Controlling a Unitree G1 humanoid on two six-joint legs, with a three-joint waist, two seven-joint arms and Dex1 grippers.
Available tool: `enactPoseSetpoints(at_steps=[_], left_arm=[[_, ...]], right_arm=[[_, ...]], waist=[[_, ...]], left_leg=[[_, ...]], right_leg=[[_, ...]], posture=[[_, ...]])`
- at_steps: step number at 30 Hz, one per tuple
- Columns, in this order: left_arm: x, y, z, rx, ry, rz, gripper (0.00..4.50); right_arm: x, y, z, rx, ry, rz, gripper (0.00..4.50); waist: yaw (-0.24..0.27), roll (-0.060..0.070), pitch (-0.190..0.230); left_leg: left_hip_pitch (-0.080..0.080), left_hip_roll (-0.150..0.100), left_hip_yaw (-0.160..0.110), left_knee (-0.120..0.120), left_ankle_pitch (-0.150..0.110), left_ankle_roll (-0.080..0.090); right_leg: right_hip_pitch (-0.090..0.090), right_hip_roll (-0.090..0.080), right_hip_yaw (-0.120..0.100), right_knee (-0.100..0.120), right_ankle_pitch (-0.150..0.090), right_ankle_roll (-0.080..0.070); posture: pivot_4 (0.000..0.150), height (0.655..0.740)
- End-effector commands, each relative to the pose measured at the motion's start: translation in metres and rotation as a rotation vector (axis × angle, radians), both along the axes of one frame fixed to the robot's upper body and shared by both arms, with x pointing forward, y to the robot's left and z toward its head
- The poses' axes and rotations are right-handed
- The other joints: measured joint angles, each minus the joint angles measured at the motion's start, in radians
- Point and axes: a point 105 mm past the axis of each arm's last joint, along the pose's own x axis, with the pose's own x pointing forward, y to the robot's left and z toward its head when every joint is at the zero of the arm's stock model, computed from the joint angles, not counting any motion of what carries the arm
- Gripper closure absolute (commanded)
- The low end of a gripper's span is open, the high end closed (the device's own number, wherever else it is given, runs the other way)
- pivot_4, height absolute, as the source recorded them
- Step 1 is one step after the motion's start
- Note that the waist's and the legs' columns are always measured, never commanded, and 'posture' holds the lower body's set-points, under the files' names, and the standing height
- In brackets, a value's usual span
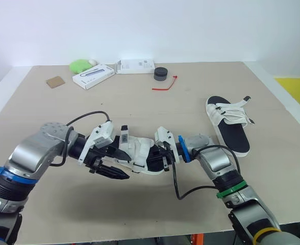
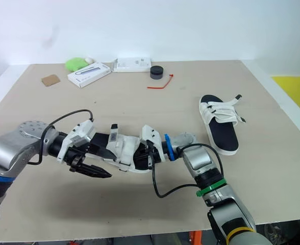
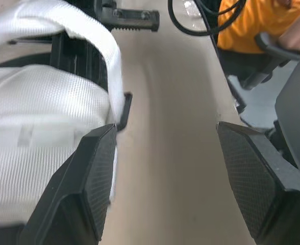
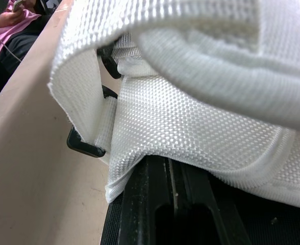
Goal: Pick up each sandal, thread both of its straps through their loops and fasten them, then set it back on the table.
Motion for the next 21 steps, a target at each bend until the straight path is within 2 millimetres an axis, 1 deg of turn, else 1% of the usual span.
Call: enactPoseSetpoints(at_steps=[1, 3, 5, 6, 9, 13, 15, 17, 21], left_arm=[[-0.002, 0.008, 0.022, -0.039, -0.129, 0.0, 1.32], [-0.004, 0.012, 0.026, -0.052, -0.174, -0.006, 1.32], [-0.008, 0.016, 0.022, -0.048, -0.185, -0.011, 1.32], [-0.01, 0.018, 0.016, -0.038, -0.201, -0.013, 1.32], [-0.014, 0.021, -0.018, 0.019, -0.221, 0.022, 1.32], [-0.01, 0.018, -0.041, -0.02, -0.186, 0.1, 1.32], [-0.01, 0.015, -0.047, -0.037, -0.174, 0.113, 1.32], [-0.007, 0.012, -0.051, -0.044, -0.181, 0.131, 1.32], [-0.001, 0.004, -0.053, -0.088, -0.182, 0.167, 1.32]], right_arm=[[-0.005, -0.001, -0.021, -0.047, 0.07, -0.009, 4.5], [-0.005, 0.0, -0.021, -0.047, 0.07, -0.007, 4.5], [-0.004, 0.0, -0.02, -0.046, 0.071, -0.005, 4.5], [-0.004, 0.0, -0.021, -0.046, 0.07, -0.003, 4.5], [-0.004, 0.002, -0.02, -0.043, 0.07, -0.001, 4.5], [-0.004, 0.002, -0.021, -0.044, 0.069, 0.0, 4.5], [-0.004, 0.002, -0.02, -0.044, 0.068, 0.0, 4.5], [-0.004, 0.001, -0.02, -0.044, 0.066, -0.001, 4.5], [-0.004, 0.0, -0.02, -0.046, 0.063, -0.006, 4.5]], waist=[[0.0, -0.001, 0.001], [-0.001, -0.002, 0.003], [-0.001, -0.002, 0.003], [-0.001, -0.002, 0.003], [-0.003, -0.002, 0.003], [-0.001, -0.002, 0.004], [-0.001, -0.004, 0.004], [-0.001, -0.004, 0.004], [-0.001, -0.003, 0.004]], left_leg=[[0.0, 0.0, 0.0, 0.0, 0.0, 0.0], [0.0, 0.0, 0.001, 0.0, 0.0, 0.0], [0.0, 0.001, 0.001, 0.0, 0.0, 0.0], [0.0, 0.001, 0.001, 0.0, 0.0, 0.0], [0.0, 0.001, 0.001, 0.0, 0.0, 0.0], [0.0, 0.001, 0.001, 0.0, 0.0, 0.0], [0.0, 0.001, 0.002, 0.001, 0.0, -0.001], [0.0, 0.001, 0.002, 0.001, 0.0, -0.001], [0.0, 0.001, 0.002, 0.001, 0.0, -0.001]], right_leg=[[0.0, 0.0, 0.0, 0.0, 0.0, 0.0], [-0.001, 0.0, 0.0, 0.0, 0.0, 0.0], [-0.001, 0.0, 0.0, 0.0, 0.0, 0.0], [-0.001, 0.0, 0.0, 0.0, 0.0, -0.001], [-0.001, 0.0, 0.0, 0.0, 0.0, -0.001], [-0.001, 0.0, 0.0, 0.0, 0.0, -0.001], [-0.001, 0.0, 0.0, 0.0, -0.001, -0.004], [-0.001, 0.0, 0.0, 0.0, 0.0, -0.003], [-0.001, 0.0, 0.0, 0.0, 0.001, -0.001]], posture=[[0.15, 0.74], [0.15, 0.74], [0.15, 0.74], [0.15, 0.74], [0.15, 0.74], [0.15, 0.74], [0.15, 0.74], [0.15, 0.74], [0.15, 0.74]])
